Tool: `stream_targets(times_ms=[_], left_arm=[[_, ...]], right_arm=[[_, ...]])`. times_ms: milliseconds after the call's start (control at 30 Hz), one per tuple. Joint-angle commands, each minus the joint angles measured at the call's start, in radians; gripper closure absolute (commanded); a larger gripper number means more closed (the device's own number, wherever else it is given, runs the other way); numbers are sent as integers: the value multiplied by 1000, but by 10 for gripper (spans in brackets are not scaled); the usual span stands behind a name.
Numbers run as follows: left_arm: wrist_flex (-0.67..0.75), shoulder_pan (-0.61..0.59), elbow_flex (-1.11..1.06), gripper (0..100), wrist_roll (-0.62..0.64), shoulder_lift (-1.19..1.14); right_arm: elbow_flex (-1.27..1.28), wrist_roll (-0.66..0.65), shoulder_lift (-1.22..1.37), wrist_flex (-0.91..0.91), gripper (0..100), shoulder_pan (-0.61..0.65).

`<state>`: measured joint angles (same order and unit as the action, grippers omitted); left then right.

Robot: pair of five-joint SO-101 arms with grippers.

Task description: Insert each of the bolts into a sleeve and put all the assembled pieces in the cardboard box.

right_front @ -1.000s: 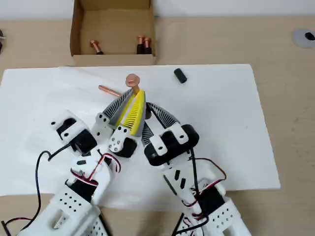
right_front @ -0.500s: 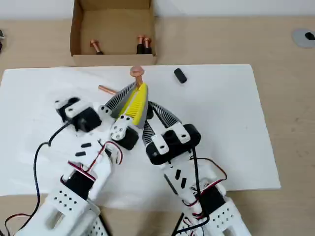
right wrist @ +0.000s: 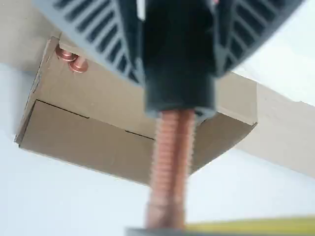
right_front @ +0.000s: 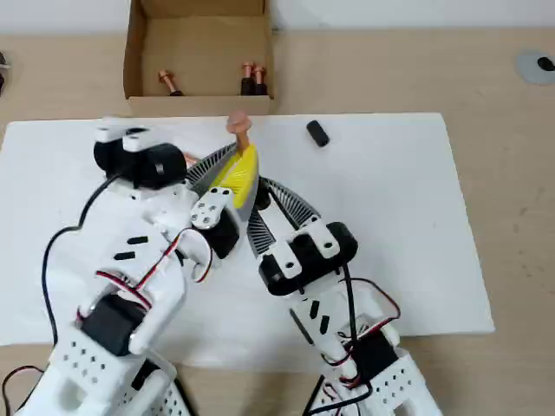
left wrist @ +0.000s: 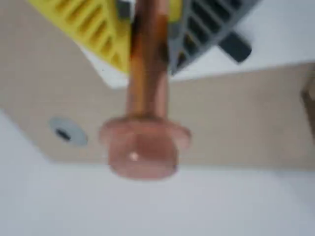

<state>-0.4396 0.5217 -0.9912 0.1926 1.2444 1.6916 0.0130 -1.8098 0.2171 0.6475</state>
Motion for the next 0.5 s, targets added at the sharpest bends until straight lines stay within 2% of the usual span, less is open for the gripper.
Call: stream_targets(times_ms=[0, 167, 300, 467], left_arm=[[-167, 31, 204, 992, 6, 13], [-391, 201, 351, 992, 6, 82], [-394, 270, 361, 992, 6, 107], [-393, 261, 368, 991, -3, 107]], right_arm=[[-22, -11, -119, -15, 987, -8], [-22, -9, -120, 32, 988, -8], [-24, -9, -120, 37, 988, -8], [-24, -9, -120, 40, 988, -8]])
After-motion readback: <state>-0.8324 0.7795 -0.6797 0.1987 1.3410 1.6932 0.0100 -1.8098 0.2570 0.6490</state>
